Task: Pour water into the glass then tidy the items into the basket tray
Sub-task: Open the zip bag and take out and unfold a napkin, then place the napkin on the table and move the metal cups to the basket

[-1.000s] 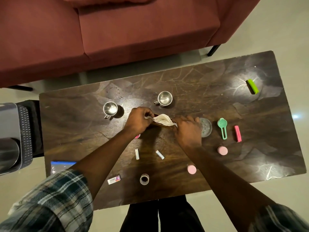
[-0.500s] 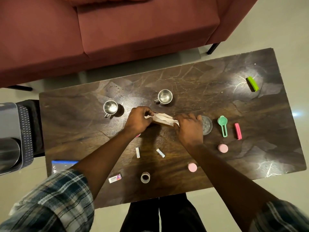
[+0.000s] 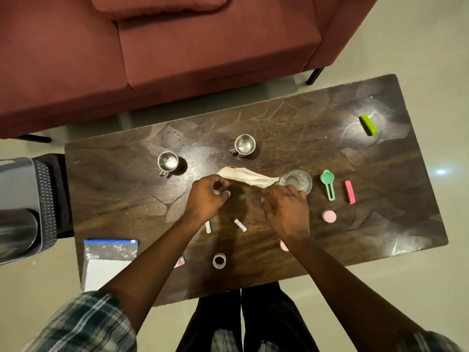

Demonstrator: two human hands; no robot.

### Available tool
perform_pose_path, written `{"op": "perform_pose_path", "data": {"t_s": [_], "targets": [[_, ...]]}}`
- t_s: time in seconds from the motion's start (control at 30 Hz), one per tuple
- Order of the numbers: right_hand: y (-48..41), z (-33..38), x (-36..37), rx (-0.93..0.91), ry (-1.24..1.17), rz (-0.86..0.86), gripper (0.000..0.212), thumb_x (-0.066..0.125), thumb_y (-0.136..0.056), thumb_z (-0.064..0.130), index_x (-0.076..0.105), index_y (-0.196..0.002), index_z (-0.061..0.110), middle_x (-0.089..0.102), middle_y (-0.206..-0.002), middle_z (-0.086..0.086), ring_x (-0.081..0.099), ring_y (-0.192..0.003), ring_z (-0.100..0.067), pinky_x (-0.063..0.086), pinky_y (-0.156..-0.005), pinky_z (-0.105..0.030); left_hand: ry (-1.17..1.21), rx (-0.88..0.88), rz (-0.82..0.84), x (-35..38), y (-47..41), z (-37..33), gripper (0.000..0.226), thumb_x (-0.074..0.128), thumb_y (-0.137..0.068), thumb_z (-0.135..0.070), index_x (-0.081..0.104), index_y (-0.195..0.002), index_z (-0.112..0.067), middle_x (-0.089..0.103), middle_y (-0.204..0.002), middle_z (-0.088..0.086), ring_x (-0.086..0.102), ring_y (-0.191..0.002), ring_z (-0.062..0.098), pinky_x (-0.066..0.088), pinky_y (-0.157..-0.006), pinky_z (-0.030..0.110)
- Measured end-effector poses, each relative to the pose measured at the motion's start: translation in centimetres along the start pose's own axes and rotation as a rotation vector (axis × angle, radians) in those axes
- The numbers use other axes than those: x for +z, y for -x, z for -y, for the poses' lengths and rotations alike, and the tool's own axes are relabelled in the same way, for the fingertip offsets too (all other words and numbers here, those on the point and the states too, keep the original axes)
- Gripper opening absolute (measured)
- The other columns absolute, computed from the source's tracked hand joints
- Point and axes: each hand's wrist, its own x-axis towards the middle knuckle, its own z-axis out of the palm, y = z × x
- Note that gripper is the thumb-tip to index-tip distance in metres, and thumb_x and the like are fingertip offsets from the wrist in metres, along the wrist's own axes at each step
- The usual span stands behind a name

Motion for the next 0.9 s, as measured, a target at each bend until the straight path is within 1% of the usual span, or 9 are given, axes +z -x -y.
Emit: {"op": "perform_pose_path", "data": {"t_s": [0.1, 0.23, 0.33, 0.4, 0.5, 0.67, 0.73, 0.83, 0.9], "targets": [[2.4, -0.7, 0.2, -0.005, -0.038, 0.026, 0.021, 0.066, -0.094, 0.029, 0.078, -0.112, 0.026, 0.077, -0.112, 0.007, 0.064, -0.107, -0.022, 0.043, -0.090, -0.038, 0.045, -0.045, 0.000, 0.4, 2.4, 0.3, 0.013, 0.082, -0.084, -0.010, 0.078, -0.095, -0.016, 0.074, -0.089, -0.013, 0.064, -0.080, -0.011, 0.043, -0.072, 0.001], [4.9, -1.2, 0.1, 0.001, -0.090, 0.121, 0.030, 0.054, -0.099, 0.037, 0.077, -0.116, 0.026, 0.074, -0.118, 0.006, 0.065, -0.111, -0.020, 0.050, -0.098, -0.038, 0.080, -0.106, -0.008, 1.1, 5.2, 1.0, 0.014, 0.082, -0.083, -0.013, 0.077, -0.096, -0.017, 0.076, -0.093, -0.012, 0.070, -0.087, 0.001, 0.050, -0.078, 0.011], [6.3, -0.7, -0.8, 0.009, -0.174, 0.104, 0.018, 0.070, -0.095, 0.025, 0.077, -0.111, 0.019, 0.076, -0.111, -0.002, 0.069, -0.104, -0.026, 0.056, -0.090, -0.038, 0.108, -0.153, -0.023, 1.5, 7.1, 1.2, 0.016, 0.083, -0.083, -0.012, 0.076, -0.096, -0.018, 0.074, -0.091, -0.016, 0.069, -0.083, -0.002, 0.048, -0.074, 0.005], [7.1, -0.2, -1.4, 0.037, -0.231, 0.131, 0.020, 0.074, -0.093, 0.022, 0.076, -0.113, 0.018, 0.075, -0.112, -0.004, 0.069, -0.105, -0.028, 0.058, -0.086, -0.038, 0.135, -0.172, -0.036, 1.6, 8.3, 1.4, 0.019, 0.084, -0.082, -0.009, 0.076, -0.095, -0.020, 0.073, -0.090, -0.017, 0.069, -0.080, -0.002, 0.050, -0.076, 0.009], [7.7, 0.2, -1.8, 0.044, -0.274, 0.189, 0.023, 0.070, -0.098, 0.030, 0.072, -0.118, 0.020, 0.073, -0.117, -0.004, 0.070, -0.107, -0.028, 0.060, -0.084, -0.040, 0.170, -0.230, -0.083, 1.5, 9.7, 2.0, 0.018, 0.085, -0.080, -0.010, 0.077, -0.093, -0.018, 0.076, -0.090, -0.012, 0.072, -0.078, 0.007, 0.055, -0.076, 0.019], [8.6, 0.7, -2.3, 0.013, -0.288, 0.266, 0.023, 0.066, -0.100, 0.035, 0.073, -0.120, 0.024, 0.075, -0.118, 0.001, 0.074, -0.102, -0.023, 0.056, -0.082, -0.033, 0.200, -0.303, -0.163, 1.1, 12.5, 2.5, 0.016, 0.082, -0.079, -0.007, 0.077, -0.088, -0.021, 0.077, -0.086, -0.010, 0.072, -0.075, 0.007, 0.057, -0.077, 0.025], [9.0, 1.1, -2.1, 0.016, -0.277, 0.304, 0.024, 0.066, -0.099, 0.037, 0.072, -0.120, 0.028, 0.076, -0.118, 0.004, 0.075, -0.102, -0.021, 0.057, -0.082, -0.034, 0.219, -0.332, -0.185, 0.8, 13.7, 2.8, 0.018, 0.082, -0.079, -0.007, 0.077, -0.086, -0.023, 0.077, -0.084, -0.011, 0.071, -0.073, 0.005, 0.057, -0.077, 0.025], [9.7, 1.8, -1.9, 0.021, -0.313, 0.347, 0.024, 0.064, -0.097, 0.039, 0.070, -0.119, 0.032, 0.078, -0.115, 0.007, 0.076, -0.102, -0.018, 0.061, -0.085, -0.040, 0.235, -0.346, -0.201, 0.2, 15.5, 3.3, 0.025, 0.080, -0.081, -0.004, 0.074, -0.081, -0.028, 0.076, -0.082, -0.012, 0.070, -0.072, -0.001, 0.055, -0.073, 0.019], [10.1, 2.6, -1.7, 0.031, -0.341, 0.352, 0.025, 0.062, -0.095, 0.041, 0.069, -0.118, 0.033, 0.079, -0.111, 0.010, 0.077, -0.102, -0.014, 0.062, -0.087, -0.043, 0.245, -0.352, -0.210, -0.4, 16.5, 3.9, 0.023, 0.080, -0.082, -0.004, 0.074, -0.081, -0.026, 0.076, -0.081, -0.011, 0.069, -0.071, -0.002, 0.055, -0.072, 0.019]]}}
